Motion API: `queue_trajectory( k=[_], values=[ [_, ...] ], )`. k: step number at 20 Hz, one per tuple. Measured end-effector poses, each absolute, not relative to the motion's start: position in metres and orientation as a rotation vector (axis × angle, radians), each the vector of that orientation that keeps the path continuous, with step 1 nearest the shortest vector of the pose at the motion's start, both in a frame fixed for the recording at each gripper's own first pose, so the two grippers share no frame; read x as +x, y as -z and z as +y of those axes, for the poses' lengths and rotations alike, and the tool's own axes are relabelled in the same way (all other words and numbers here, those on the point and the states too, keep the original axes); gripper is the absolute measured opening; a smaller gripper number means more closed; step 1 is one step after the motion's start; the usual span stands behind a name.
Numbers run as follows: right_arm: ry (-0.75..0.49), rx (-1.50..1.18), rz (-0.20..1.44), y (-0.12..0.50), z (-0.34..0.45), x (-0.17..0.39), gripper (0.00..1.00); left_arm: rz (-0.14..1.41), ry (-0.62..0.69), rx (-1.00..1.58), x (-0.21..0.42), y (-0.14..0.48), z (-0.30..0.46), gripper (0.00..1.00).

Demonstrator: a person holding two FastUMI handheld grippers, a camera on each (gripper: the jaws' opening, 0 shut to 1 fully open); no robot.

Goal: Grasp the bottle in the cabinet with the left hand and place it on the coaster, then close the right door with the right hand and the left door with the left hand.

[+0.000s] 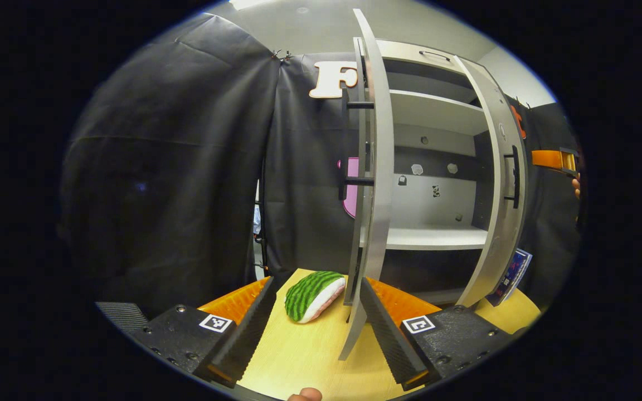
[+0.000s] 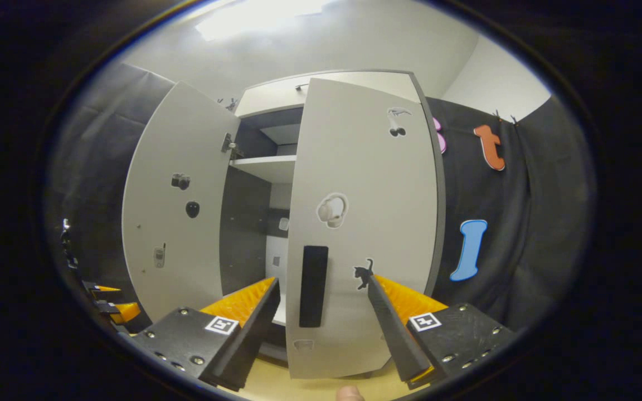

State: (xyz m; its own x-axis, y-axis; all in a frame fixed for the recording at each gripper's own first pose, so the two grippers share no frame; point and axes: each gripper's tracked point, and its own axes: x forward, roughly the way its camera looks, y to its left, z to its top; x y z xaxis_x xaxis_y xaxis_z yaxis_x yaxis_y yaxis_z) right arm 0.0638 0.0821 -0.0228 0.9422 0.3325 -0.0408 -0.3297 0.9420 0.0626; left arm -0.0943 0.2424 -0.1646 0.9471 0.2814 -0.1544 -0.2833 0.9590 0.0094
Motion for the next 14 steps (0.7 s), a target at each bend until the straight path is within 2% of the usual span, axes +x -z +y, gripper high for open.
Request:
queue_trajectory(
  k=[1,3,12,13,14],
  values=[
    [-0.33,0.053,0.052,0.023,0.08,0.065,0.99,0.156,-0.287,-0.013,-0.094,0.165,0.242,0.96],
    [-0.314,0.051,0.053,0.024,0.076,0.067,0.95,0.156,-0.29,-0.012,-0.092,0.164,0.244,0.96],
    [-0.288,0.044,0.065,0.031,0.074,0.073,0.96,0.166,-0.238,-0.019,-0.083,0.159,0.244,0.95],
    [-0.289,0.044,0.066,0.031,0.075,0.073,0.93,0.169,-0.23,-0.021,-0.083,0.158,0.244,0.94],
    [-0.29,0.044,0.066,0.032,0.076,0.073,0.96,0.171,-0.226,-0.016,-0.083,0.159,0.245,0.94]
  ],
)
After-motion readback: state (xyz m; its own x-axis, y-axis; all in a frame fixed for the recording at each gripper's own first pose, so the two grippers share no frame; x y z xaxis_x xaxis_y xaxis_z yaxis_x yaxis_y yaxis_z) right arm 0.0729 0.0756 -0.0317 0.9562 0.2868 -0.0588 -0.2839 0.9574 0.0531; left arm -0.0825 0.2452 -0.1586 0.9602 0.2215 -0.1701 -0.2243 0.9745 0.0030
